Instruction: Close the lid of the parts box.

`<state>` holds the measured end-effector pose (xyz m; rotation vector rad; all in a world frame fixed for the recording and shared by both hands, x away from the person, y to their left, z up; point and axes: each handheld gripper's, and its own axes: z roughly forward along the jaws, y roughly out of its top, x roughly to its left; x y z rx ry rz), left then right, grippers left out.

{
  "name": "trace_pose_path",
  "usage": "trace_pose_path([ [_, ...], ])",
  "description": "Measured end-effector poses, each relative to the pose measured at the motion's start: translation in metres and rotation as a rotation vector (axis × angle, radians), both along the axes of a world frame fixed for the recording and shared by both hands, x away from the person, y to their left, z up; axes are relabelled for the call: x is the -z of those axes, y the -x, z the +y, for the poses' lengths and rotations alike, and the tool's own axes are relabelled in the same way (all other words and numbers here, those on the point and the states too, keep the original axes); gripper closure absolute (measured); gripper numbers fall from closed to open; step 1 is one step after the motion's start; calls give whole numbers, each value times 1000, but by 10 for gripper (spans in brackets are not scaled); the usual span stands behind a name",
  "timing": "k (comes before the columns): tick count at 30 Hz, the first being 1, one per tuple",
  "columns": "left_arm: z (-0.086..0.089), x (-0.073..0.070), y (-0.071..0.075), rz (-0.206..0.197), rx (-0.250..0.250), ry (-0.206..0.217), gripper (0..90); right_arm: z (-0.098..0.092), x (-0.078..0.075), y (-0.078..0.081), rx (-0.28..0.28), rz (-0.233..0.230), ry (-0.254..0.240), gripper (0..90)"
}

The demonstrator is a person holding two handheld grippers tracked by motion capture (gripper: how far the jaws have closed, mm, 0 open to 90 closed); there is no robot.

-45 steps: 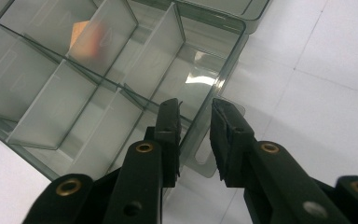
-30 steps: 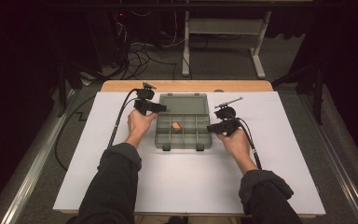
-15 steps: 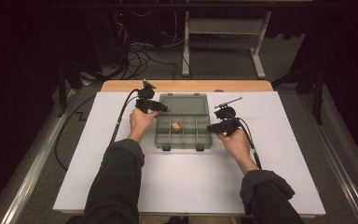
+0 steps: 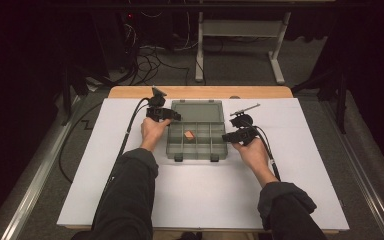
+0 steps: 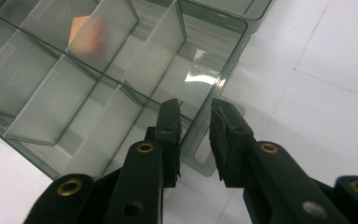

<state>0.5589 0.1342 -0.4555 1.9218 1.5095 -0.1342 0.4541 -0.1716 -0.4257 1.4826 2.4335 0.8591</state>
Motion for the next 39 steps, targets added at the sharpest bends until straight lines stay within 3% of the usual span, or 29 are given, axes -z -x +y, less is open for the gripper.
trace_pose_path([
  [9,0,-3,2,-30,6,-18,459,0,0,0,1,5,3,736],
  [29,-4,-23,18,-103,66,-116,498,2,-1,1,17,4,12,741],
  [39,-5,-30,21,-136,75,-123,513,1,-1,1,18,9,14,746],
])
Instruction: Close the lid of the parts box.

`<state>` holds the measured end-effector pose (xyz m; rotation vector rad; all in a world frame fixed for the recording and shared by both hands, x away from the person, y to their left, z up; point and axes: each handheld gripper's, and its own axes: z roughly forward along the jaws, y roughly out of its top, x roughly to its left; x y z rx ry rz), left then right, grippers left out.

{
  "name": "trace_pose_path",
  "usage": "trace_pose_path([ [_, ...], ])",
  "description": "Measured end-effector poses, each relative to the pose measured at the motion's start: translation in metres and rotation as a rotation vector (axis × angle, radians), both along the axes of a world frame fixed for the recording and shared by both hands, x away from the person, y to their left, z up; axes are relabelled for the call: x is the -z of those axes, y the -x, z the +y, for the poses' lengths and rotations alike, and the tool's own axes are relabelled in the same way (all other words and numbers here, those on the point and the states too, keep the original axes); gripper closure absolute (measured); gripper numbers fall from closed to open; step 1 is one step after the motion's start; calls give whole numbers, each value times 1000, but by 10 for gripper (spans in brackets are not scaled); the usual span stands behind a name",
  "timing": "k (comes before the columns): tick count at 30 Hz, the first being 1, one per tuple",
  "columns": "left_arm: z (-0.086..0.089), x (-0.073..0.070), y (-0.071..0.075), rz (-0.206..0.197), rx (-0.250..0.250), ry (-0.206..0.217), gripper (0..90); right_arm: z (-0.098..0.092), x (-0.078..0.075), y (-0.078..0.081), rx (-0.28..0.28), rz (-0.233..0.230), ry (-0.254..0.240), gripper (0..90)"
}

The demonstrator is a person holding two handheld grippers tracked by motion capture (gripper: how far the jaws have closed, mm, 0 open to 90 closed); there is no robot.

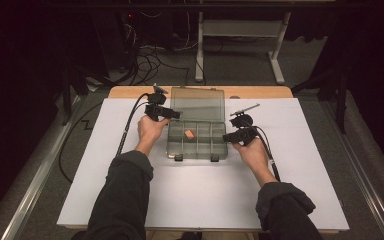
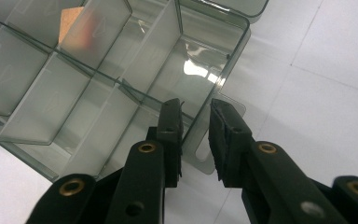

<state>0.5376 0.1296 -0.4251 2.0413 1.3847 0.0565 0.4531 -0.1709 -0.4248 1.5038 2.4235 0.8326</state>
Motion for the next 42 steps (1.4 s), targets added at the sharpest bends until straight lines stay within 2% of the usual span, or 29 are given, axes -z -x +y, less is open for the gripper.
trace_pose_path([
  [24,0,-10,9,-55,38,-46,529,5,-2,0,1,1,33,747],
  [36,-1,-16,18,-92,65,-75,544,4,-1,1,2,-7,25,746],
  [42,-1,-19,23,-111,81,-94,559,2,1,2,13,-13,2,745],
])
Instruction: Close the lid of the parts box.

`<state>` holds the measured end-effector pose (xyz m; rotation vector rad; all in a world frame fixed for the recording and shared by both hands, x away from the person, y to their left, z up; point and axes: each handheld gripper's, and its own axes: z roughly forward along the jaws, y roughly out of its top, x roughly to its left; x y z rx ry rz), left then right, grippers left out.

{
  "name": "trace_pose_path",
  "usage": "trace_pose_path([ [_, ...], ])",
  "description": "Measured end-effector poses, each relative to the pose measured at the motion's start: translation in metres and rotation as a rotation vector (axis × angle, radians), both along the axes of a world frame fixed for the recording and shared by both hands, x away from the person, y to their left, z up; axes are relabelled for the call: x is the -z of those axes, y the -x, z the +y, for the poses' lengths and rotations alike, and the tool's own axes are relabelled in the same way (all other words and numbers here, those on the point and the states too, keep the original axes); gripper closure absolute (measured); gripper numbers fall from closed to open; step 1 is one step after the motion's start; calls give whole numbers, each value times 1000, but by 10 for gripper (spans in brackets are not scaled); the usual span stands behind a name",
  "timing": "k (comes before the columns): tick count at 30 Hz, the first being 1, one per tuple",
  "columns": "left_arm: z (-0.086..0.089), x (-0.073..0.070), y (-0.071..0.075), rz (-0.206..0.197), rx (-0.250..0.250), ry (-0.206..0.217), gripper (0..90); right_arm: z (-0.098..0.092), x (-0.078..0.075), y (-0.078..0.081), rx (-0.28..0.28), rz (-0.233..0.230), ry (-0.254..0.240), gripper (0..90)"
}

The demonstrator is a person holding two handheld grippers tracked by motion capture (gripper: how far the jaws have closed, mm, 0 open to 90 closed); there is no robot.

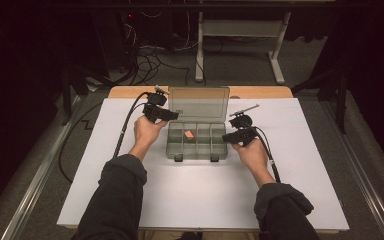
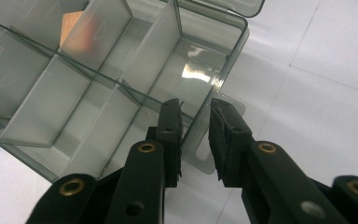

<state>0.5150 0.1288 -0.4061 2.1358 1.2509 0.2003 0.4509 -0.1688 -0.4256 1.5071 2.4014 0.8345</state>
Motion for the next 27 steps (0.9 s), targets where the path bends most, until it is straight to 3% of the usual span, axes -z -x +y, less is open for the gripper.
trace_pose_path([
  [14,8,3,11,-7,21,26,585,0,1,2,8,-13,-7,744],
  [27,10,-2,20,-1,18,45,598,-2,2,2,11,-14,-20,744],
])
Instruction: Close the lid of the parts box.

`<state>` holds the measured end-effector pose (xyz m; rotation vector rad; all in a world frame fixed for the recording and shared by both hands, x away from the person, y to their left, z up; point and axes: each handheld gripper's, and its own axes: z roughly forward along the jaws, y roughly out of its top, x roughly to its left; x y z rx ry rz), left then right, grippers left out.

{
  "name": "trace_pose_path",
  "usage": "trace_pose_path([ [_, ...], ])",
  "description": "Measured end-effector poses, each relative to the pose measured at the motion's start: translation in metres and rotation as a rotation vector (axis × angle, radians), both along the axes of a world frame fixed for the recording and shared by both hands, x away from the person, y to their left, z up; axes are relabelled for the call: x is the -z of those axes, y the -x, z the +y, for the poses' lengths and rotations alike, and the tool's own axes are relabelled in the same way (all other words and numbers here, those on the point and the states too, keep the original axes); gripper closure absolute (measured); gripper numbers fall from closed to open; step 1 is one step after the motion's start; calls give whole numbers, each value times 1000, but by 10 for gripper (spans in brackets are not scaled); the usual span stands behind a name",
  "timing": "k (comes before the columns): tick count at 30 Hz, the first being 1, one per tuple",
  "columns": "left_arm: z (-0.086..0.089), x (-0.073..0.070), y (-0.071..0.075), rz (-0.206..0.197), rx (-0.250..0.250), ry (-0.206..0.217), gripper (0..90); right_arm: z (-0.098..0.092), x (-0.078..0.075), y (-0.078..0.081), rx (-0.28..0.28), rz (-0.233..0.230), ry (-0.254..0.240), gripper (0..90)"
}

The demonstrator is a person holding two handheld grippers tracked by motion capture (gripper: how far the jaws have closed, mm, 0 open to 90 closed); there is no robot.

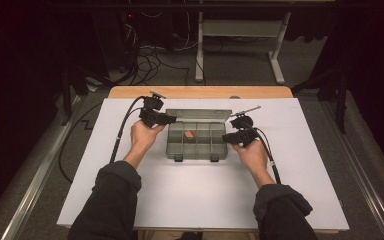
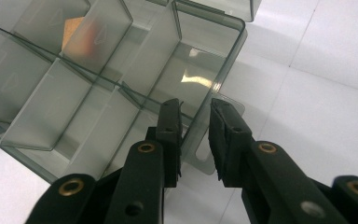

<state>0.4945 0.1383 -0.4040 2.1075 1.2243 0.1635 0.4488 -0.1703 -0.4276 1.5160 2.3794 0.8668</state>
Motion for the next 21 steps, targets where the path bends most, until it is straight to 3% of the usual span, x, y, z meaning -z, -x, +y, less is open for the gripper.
trace_pose_path([
  [8,6,-6,7,-3,0,40,624,0,0,0,0,-1,3,745],
  [15,6,-11,14,-22,11,26,632,1,0,0,-1,-1,5,744],
  [21,7,-6,16,-38,8,11,636,-2,0,-2,-11,1,-19,742],
])
